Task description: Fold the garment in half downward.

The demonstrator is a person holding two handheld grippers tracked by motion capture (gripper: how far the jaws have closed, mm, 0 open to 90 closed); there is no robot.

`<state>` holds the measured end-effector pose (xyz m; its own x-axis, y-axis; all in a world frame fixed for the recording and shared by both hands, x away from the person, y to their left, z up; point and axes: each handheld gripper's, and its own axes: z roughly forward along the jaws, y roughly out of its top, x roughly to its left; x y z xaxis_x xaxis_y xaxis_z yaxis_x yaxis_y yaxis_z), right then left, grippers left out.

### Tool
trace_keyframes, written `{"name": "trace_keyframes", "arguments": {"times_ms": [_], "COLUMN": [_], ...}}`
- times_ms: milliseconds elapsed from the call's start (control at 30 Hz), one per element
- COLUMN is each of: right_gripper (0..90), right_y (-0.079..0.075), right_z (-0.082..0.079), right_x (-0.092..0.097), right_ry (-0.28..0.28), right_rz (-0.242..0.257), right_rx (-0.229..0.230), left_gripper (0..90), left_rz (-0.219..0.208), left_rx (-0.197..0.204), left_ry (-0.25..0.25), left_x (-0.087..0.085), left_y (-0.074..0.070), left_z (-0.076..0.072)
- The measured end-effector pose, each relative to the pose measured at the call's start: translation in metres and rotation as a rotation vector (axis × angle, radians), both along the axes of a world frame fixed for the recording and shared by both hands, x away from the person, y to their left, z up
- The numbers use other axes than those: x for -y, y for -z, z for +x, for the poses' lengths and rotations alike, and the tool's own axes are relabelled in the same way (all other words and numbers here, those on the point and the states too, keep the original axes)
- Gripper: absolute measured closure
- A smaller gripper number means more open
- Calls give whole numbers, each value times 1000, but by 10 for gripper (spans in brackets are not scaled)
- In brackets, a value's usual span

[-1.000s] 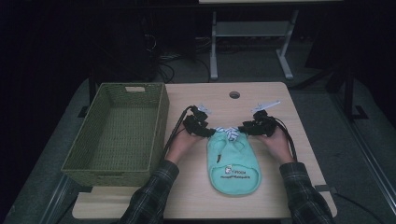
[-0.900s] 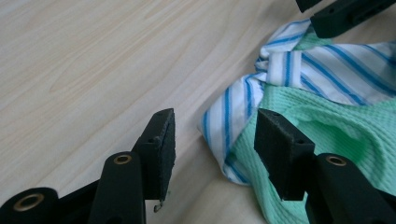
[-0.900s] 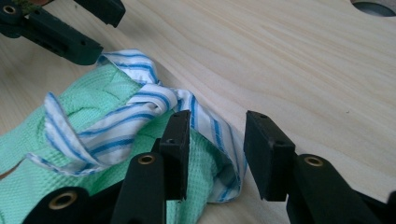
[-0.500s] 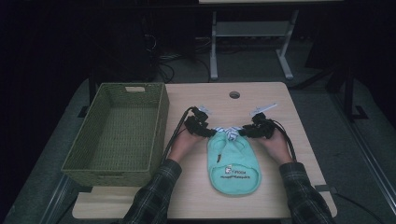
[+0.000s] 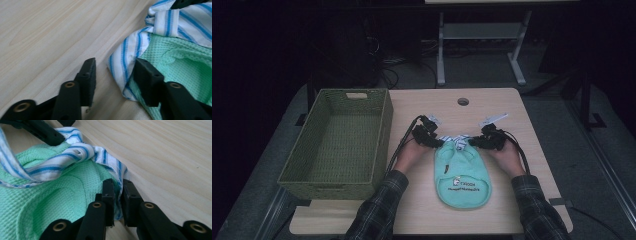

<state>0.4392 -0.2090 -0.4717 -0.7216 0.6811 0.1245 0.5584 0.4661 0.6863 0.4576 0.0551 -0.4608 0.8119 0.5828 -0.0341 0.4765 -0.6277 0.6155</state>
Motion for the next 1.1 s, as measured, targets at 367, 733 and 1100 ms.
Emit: {"name": "trace_keyframes", "arguments": {"times_ms": [367,733,1100], "right_gripper": [852,854,854], "right_y": [-1,-7,-28], "right_z": [-4,-7,-12], "right_x": [0,-5,-3], "right_ry": [33,31,29], "right_rz": [12,-35,-6], "right_rx": [-31,-22,18], "left_gripper": [841,852,852], "left_rz": [-35,-12,-50], "left_rx": [-27,22,97], "left_ry": [9,1,3], "left_x": [2,3,-3], "left_y": [1,-7,-34], "left_z": [-3,-6,-17]}}
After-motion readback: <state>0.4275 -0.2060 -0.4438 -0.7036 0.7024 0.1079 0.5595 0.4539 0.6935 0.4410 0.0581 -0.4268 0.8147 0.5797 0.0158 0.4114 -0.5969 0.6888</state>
